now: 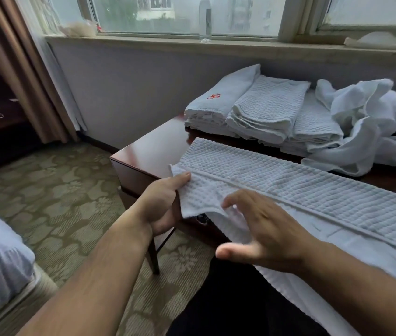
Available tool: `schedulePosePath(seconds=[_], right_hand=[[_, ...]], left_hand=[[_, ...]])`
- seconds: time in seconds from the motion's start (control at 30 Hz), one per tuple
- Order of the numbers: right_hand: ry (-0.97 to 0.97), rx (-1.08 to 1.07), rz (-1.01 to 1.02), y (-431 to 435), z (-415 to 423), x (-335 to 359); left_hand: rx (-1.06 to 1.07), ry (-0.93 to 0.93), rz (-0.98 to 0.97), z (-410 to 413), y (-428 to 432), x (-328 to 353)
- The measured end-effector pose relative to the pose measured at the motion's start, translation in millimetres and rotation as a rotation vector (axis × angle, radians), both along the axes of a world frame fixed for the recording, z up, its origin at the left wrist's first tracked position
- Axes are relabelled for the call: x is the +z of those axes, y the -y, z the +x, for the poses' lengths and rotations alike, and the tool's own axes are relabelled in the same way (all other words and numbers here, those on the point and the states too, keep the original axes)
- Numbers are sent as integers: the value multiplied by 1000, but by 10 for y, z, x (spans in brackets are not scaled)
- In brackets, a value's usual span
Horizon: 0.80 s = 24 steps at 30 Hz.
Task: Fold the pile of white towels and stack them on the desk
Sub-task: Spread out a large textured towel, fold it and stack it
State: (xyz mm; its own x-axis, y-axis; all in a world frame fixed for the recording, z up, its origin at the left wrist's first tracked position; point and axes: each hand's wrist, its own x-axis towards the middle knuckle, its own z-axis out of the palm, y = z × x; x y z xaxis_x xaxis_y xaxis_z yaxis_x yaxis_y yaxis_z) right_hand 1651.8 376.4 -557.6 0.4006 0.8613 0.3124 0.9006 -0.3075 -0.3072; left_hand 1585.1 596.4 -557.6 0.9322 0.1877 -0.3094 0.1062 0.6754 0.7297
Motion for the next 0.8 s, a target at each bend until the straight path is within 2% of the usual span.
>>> schedulePosePath(seconds=[0.07,0.2,0.3,0.37,0.43,0.47,0.53,0.6,0.67,0.8], right_hand=[[-6,-47,-3,35,-16,-6],[-62,-219,197,12,103,0],[-283,-248,218,9,302,49],[-520,-246,196,12,459,96],[-658,-249,179,23,595,120],[-696,-251,167,27,645,128],[-768,-249,138,15,702,145],[-809,-240,117,-11,724,164],[-841,-258,129,-16,744,191],[-946,-271,181,-4,775,206]], left_hand=[[4,-10,-20,128,43,104],[-2,25,59,347,86,199],[-35,24,200,448,81,259],[32,15,537,510,30,261],[170,69,1021,560,-77,259],[171,117,1240,593,-127,274],[-54,149,1504,667,-187,325],[-344,128,1542,756,-213,383],[-530,140,1484,824,-247,408],[-590,195,1523,885,-371,285]])
